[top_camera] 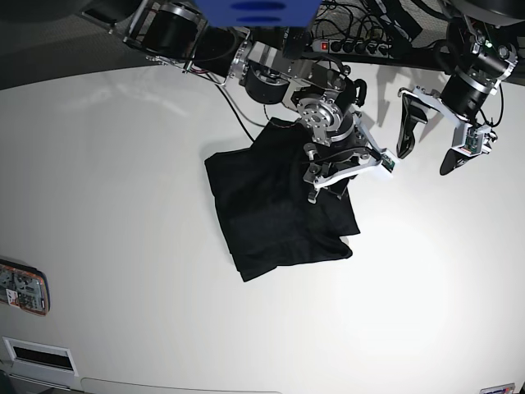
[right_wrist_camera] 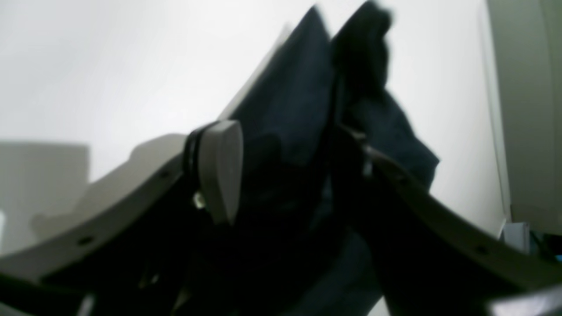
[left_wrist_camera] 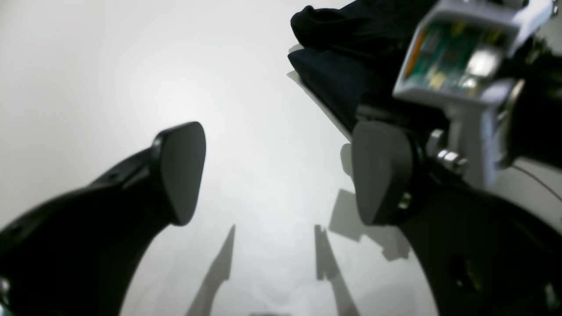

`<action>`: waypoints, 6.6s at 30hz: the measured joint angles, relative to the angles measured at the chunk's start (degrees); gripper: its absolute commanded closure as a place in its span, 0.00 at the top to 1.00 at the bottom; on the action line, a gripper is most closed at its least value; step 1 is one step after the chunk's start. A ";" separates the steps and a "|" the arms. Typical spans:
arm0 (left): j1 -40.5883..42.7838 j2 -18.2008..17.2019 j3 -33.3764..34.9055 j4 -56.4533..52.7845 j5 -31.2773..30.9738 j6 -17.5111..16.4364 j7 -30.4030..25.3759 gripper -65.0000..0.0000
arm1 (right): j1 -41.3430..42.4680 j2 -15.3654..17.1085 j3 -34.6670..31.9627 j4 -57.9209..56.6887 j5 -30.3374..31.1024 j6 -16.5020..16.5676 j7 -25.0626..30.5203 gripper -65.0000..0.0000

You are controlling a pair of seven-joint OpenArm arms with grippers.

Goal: Fold the T-shirt properly
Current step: 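Lay the lifted end onto the shirt and press it flat with the right gripper, then grasp opposite edges of the folded black shirt with both grippers, then drag the folded shirt with both grippers to square it on the table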

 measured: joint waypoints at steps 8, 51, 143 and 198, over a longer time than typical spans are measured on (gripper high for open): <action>-0.02 0.02 -0.04 0.00 0.09 0.00 -0.02 0.76 | -1.60 -0.35 7.82 16.04 -0.46 -0.15 0.15 0.47; 0.00 -0.31 1.29 -0.07 0.13 0.00 0.00 0.76 | -7.96 2.49 10.19 15.65 -0.04 -0.17 5.53 0.47; -10.78 4.76 30.80 -19.15 9.90 0.39 -0.63 0.00 | 13.90 0.92 38.40 -31.98 36.11 0.02 23.87 0.00; -22.47 4.46 20.68 -31.34 12.87 0.42 -0.63 0.00 | -7.45 19.37 38.69 18.34 36.59 0.26 -1.14 0.00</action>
